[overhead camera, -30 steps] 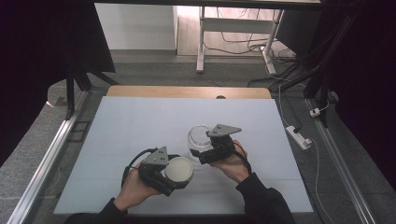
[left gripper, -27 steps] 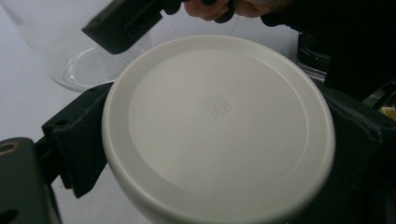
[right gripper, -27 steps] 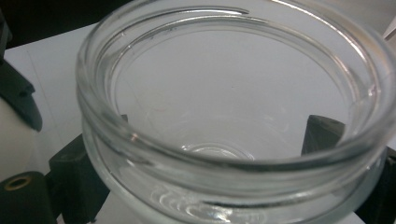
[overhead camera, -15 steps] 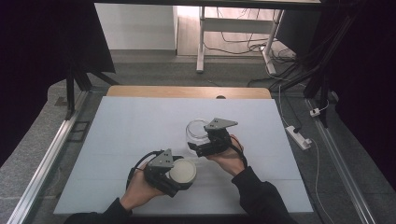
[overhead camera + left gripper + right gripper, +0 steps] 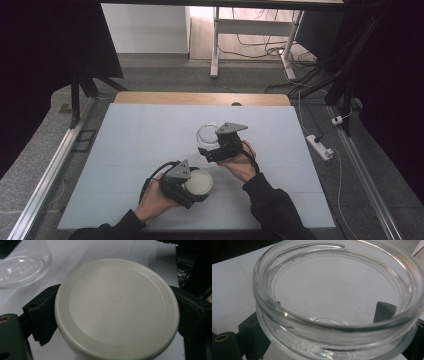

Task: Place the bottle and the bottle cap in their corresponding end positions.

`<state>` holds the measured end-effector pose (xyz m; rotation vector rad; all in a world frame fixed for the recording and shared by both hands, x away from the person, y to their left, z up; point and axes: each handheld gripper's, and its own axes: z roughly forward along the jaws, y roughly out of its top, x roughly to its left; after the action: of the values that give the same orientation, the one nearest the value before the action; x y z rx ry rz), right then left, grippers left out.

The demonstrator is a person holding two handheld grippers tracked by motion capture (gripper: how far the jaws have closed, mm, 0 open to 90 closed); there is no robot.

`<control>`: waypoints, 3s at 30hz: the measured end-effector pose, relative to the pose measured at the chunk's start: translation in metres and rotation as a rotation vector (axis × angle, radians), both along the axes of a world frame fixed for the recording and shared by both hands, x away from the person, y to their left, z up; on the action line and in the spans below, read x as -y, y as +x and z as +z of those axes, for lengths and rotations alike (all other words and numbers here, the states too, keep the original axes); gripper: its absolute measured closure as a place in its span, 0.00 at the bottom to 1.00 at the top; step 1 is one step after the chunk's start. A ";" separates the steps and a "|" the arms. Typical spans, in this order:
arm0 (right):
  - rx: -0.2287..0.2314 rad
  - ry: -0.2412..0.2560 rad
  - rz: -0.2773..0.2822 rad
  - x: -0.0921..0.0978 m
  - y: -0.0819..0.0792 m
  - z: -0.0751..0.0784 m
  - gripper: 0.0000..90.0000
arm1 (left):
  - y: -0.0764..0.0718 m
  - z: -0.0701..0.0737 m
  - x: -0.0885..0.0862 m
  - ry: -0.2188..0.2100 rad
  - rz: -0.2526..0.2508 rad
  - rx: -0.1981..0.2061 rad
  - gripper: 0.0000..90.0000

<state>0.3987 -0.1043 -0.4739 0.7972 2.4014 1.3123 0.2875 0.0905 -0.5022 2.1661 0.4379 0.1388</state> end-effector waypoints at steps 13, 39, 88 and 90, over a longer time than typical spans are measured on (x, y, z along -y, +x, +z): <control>-0.004 -0.015 -0.013 -0.017 0.018 -0.009 0.08 | 0.010 -0.015 0.012 0.051 -0.032 0.015 0.09; -0.011 -0.042 -0.055 -0.026 0.040 -0.036 0.07 | 0.033 -0.039 0.022 0.159 0.018 0.024 0.09; -0.053 -0.020 -0.002 -0.011 0.031 -0.025 0.00 | 0.031 -0.022 -0.001 0.029 0.086 -0.072 0.00; -0.047 -0.030 0.001 -0.009 0.029 -0.024 0.00 | 0.030 -0.021 -0.003 0.023 0.098 -0.071 0.00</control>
<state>0.4280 -0.0948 -0.4980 0.8271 2.4525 1.2682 0.3176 0.0935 -0.5234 2.1776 0.5858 0.1219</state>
